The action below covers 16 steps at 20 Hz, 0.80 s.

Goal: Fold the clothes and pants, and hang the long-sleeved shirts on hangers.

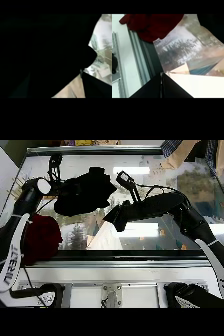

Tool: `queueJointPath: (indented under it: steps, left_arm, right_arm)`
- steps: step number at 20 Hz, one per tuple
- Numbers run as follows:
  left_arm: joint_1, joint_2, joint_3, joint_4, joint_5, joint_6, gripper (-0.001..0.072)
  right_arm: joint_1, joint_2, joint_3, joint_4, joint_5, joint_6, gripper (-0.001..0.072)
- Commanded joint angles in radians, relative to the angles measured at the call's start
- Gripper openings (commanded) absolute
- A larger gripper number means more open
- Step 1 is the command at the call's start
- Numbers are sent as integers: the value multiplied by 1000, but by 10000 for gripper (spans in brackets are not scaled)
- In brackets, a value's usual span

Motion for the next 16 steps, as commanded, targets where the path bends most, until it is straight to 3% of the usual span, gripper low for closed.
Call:
queueJointPath:
  steps: [1, 5, 12, 14, 15, 16]
  left_arm:
    - [10, -194, 132, 26, -35, -4, 704]
    - [-20, -364, 259, 123, -53, -58, 704]
    - [-61, -594, 510, 125, -183, -105, 682]
    - [-62, -621, 553, 124, -228, -152, 349]
    - [-62, -619, 558, 122, -238, -162, 118]
    - [-61, -605, 558, 116, -241, -163, 28]
  right_arm:
    - [1, -1, 0, 1, 0, 0, 36]
    - [1, -1, 0, 1, 0, 0, 36]
    - [1, -1, 0, 2, 0, 0, 36]
    - [1, 0, 0, 1, -2, 0, 36]
    - [1, 0, 0, 2, -2, 0, 36]
    - [1, 0, 0, 1, -4, 0, 36]
